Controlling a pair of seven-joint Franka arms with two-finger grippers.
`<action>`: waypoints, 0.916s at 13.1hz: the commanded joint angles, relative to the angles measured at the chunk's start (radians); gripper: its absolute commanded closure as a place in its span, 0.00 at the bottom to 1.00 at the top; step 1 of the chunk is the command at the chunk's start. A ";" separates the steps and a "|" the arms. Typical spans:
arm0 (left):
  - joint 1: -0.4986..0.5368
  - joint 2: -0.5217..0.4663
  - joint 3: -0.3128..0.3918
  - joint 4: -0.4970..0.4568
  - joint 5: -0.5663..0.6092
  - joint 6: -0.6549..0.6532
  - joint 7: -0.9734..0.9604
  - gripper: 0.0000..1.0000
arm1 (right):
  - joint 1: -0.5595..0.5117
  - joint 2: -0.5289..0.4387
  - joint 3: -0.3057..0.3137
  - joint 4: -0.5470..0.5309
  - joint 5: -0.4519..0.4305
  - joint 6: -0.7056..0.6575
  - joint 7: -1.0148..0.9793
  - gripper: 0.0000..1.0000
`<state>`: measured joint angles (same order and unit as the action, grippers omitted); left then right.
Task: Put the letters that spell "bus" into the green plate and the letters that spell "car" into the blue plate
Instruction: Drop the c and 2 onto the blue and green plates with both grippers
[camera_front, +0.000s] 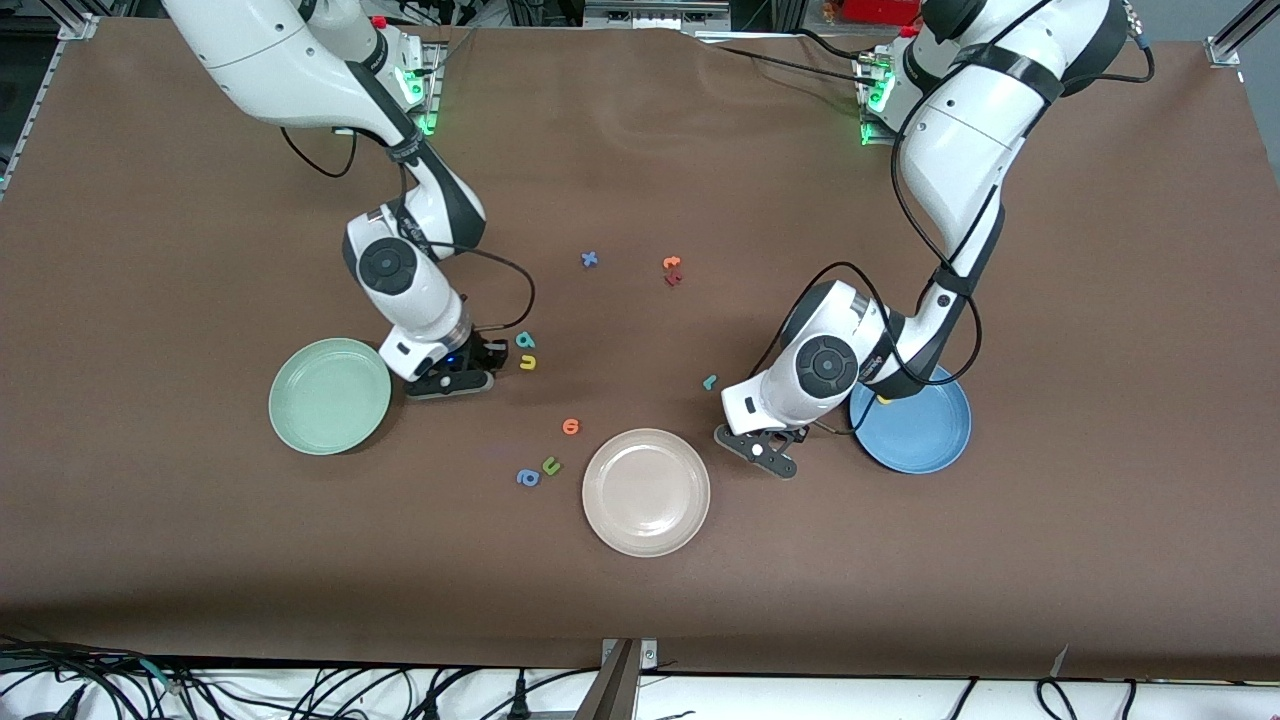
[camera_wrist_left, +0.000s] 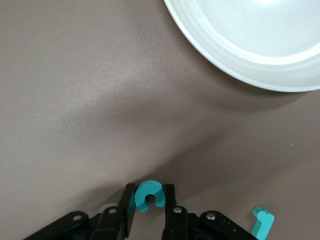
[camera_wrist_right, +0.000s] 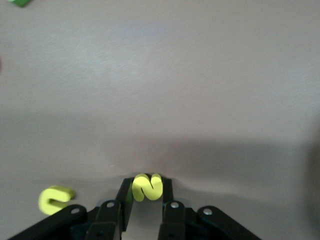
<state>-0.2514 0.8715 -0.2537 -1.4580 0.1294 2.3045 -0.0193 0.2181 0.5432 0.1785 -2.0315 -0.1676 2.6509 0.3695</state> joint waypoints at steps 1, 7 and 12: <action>0.003 0.017 0.008 0.027 0.044 -0.009 -0.018 0.96 | -0.032 -0.089 -0.046 -0.003 -0.010 -0.124 -0.154 1.00; 0.041 -0.114 0.008 0.033 0.045 -0.258 -0.011 0.96 | -0.072 -0.103 -0.188 0.001 -0.006 -0.172 -0.492 1.00; 0.214 -0.120 0.010 0.019 0.047 -0.362 0.229 0.91 | -0.102 -0.017 -0.244 -0.001 -0.006 -0.071 -0.590 0.99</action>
<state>-0.1084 0.7631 -0.2329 -1.4166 0.1501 1.9533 0.1000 0.1234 0.4995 -0.0673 -2.0306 -0.1675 2.5378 -0.1993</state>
